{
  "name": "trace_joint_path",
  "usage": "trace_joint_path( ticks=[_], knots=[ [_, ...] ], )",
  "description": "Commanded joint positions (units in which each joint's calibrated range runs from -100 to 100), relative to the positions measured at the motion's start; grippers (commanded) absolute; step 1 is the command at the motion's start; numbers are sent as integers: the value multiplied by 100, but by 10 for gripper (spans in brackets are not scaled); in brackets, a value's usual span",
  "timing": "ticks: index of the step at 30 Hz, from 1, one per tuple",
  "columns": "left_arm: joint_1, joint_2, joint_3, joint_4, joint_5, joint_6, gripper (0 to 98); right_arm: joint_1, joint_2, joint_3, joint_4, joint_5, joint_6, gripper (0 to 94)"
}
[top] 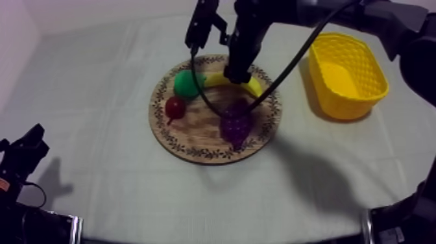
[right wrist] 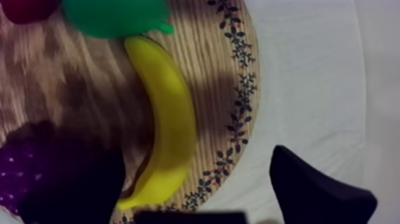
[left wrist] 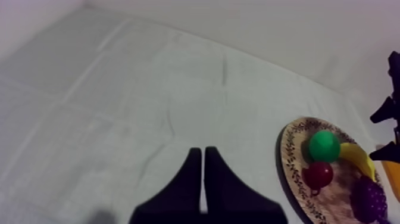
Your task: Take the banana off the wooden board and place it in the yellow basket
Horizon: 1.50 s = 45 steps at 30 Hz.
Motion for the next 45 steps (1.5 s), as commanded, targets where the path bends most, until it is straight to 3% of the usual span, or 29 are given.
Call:
trace_joint_path(
  ticks=[1, 16, 25, 34, 45],
  knots=[
    [3, -3, 3, 2, -2, 0, 1, 3, 71, 3, 20, -24, -16, 794],
    [3, -3, 3, 2, -2, 0, 1, 27, 559, 11, 34, -169, -113, 764],
    [3, -3, 3, 2, -2, 0, 1, 32, 620, -239, -82, -32, -76, 619],
    [3, -3, 3, 2, -2, 0, 1, -35, 666, -146, -88, 3, -65, 315],
    [3, -3, 3, 2, -2, 0, 1, -70, 670, 124, 2, -109, -164, 219]
  ],
)
